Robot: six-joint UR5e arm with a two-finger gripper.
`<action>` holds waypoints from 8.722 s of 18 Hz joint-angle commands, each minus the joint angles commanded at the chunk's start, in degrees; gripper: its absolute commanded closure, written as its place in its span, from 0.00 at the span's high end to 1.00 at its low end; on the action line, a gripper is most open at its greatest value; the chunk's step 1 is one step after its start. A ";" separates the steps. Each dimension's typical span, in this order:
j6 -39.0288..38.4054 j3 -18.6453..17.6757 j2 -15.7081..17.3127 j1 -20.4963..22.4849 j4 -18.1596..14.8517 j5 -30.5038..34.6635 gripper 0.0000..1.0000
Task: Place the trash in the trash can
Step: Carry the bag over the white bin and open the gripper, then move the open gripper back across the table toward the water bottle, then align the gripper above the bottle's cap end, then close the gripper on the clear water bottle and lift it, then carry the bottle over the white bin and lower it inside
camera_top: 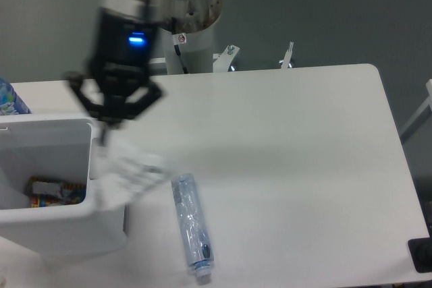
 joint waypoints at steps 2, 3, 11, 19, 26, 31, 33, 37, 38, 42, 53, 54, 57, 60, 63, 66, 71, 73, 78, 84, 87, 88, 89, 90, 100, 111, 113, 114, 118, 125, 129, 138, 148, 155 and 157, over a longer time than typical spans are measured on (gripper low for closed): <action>0.17 -1.23 0.09 -0.97 0.00 0.00 0.00; 0.26 -2.02 0.00 -1.58 0.00 0.09 0.00; 2.55 -2.82 0.09 -1.59 0.62 0.35 0.73; 2.37 -1.85 0.88 5.07 0.79 1.58 1.00; 1.67 -2.46 -1.22 19.22 2.28 1.58 1.00; 2.98 -1.06 -6.32 23.72 5.80 8.42 1.00; 6.22 -0.88 -8.68 23.99 6.06 9.93 1.00; 11.85 0.17 -14.31 24.07 6.77 12.91 1.00; 12.65 0.52 -15.71 24.07 6.94 13.01 1.00; 15.55 2.18 -23.79 23.73 8.08 13.18 1.00; 15.03 7.38 -33.92 18.98 10.28 13.36 1.00; 15.12 7.64 -34.36 18.46 10.28 13.36 1.00; 15.03 9.05 -36.38 16.52 10.37 13.53 1.00; 15.03 10.01 -37.96 14.24 10.98 15.99 1.00; 14.85 10.19 -38.84 12.39 13.18 16.96 1.00; 14.85 10.02 -39.72 10.81 14.06 17.14 1.00; 14.94 10.01 -41.48 9.14 14.15 20.56 1.00; 14.94 10.02 -41.92 8.78 14.41 21.00 1.00; 14.94 9.67 -42.27 8.17 14.41 22.15 1.00; 14.85 8.96 -41.84 7.99 14.33 24.26 0.71; 14.85 8.70 -41.66 7.99 14.33 24.35 0.60; 14.85 8.35 -41.57 7.99 14.33 24.52 0.59; 14.94 8.17 -41.48 7.90 14.33 24.52 0.58; 14.94 8.00 -41.48 7.90 14.33 24.52 0.55; 14.85 7.82 -40.95 7.90 14.33 24.70 0.28; 15.73 7.82 -37.71 10.27 14.50 24.35 0.16; 15.73 8.43 -35.43 12.46 14.50 24.17 0.16; 15.47 8.78 -34.20 13.52 14.59 24.08 0.17; 9.16 13.17 -31.03 16.33 17.75 19.35 0.17; 5.71 18.10 -26.29 16.96 19.25 19.16 0.18; 6.06 18.01 -22.33 16.69 19.25 19.25 0.18; 5.89 16.78 -15.64 10.81 19.16 19.25 0.18; 5.71 16.08 -13.53 5.10 19.16 19.69 0.18; 5.89 16.34 -12.48 1.76 19.25 19.42 0.17; 5.98 16.26 -12.74 0.00 19.25 19.34 0.17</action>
